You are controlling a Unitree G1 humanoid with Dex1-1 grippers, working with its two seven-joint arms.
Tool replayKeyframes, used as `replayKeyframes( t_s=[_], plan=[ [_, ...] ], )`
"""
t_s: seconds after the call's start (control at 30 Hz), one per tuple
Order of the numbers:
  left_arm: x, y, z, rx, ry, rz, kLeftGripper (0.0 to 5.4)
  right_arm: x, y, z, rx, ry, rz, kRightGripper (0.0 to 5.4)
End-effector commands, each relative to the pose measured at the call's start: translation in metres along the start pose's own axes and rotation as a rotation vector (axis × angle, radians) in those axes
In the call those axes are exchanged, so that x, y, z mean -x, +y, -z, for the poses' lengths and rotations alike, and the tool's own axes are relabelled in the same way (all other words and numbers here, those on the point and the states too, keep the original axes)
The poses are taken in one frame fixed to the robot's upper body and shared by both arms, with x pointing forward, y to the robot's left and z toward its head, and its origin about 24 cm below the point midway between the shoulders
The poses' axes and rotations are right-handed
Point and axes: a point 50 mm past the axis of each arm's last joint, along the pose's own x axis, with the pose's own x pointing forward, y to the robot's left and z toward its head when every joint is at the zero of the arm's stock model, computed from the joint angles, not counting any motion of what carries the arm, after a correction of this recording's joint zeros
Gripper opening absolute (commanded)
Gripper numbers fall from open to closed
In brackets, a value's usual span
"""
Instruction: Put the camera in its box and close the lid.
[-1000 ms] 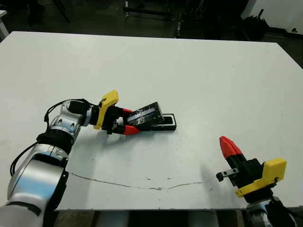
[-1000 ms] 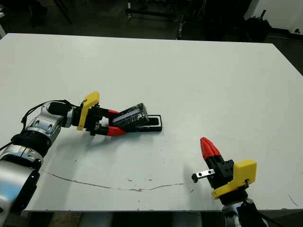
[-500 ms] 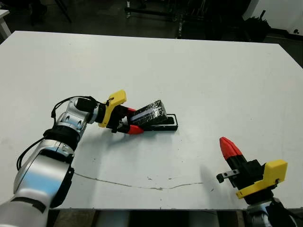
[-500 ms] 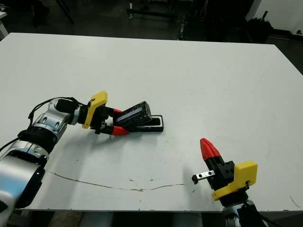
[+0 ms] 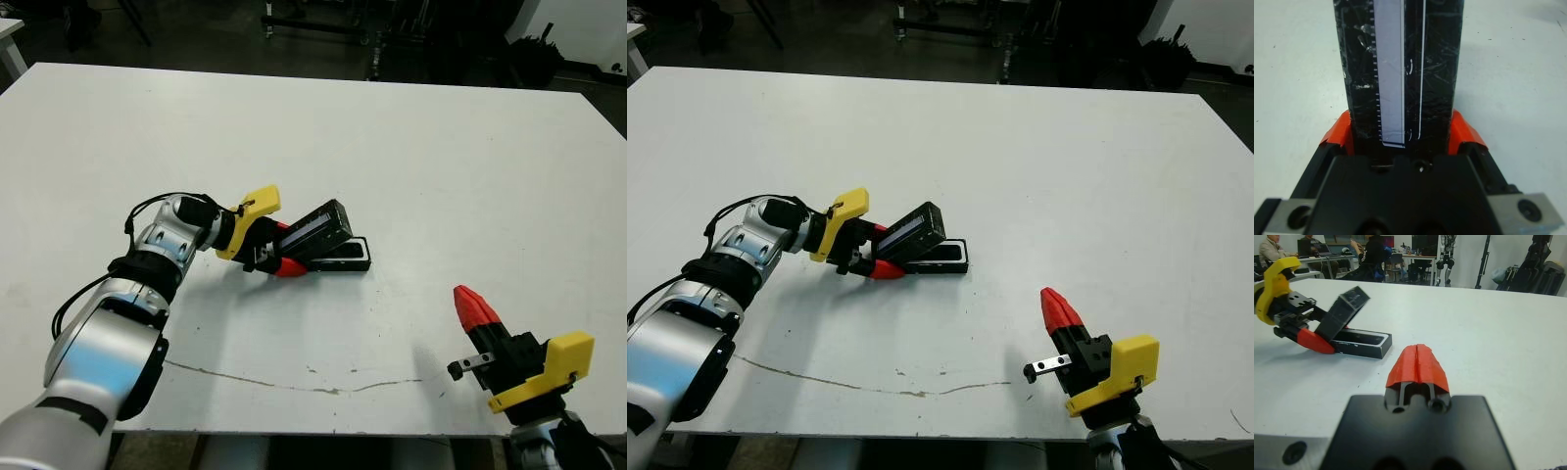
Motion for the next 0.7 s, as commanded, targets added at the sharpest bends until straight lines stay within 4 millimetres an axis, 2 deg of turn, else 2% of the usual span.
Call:
replayKeyframes(
  t_s=[0.03, 0.5, 0.7],
  plan=[
    [-0.033, -0.016, -0.007, -0.006, 0.001, 0.135, 3.16, 0.002, -0.001, 0.000, 0.022, 0.016, 0.008, 0.00],
    [-0.024, -0.013, -0.019, -0.011, 0.053, 0.221, 3.16, 0.000, 0.002, 0.002, 0.000, 0.014, -0.007, 0.00],
    [-0.027, -0.014, -0.019, 0.000, 0.069, 0.234, 3.16, 0.001, 0.003, 0.002, 0.001, 0.014, -0.011, 0.00]
  ],
)
